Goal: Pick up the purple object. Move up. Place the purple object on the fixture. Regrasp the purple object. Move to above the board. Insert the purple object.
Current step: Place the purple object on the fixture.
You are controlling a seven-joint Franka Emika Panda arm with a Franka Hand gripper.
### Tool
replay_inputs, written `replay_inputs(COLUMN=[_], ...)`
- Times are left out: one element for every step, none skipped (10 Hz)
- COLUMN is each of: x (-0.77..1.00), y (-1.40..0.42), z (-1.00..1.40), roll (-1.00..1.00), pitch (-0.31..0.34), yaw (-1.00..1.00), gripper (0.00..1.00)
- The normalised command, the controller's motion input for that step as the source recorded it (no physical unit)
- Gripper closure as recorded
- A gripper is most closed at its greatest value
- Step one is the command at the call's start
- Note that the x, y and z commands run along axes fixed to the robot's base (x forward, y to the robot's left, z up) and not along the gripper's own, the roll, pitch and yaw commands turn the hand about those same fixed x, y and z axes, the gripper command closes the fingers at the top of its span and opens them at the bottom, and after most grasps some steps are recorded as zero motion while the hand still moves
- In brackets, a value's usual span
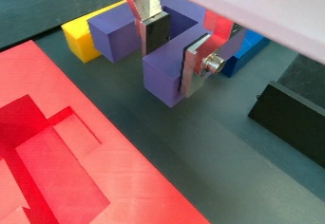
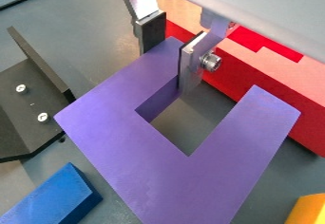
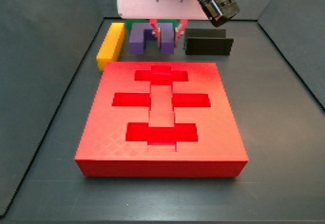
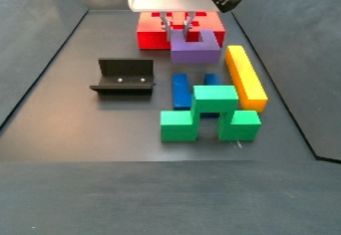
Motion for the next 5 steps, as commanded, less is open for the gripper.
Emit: replay_inputs(x=[0.05,0.08,0.62,0.73,0.82], y=[-0.05,-0.06,0.12,0.21,0.27], z=[0.0,0.0,0.25,0.38,0.47], roll=[0.05,0.0,-0.35,-0.5,-0.52], pitch=[0.031,0.0,0.0,0.0,0.0], yaw=[-0.01,-0.22,-0.19,-0.21,-0.24], gripper=[1.0,1.0,1.0,1.0,1.0])
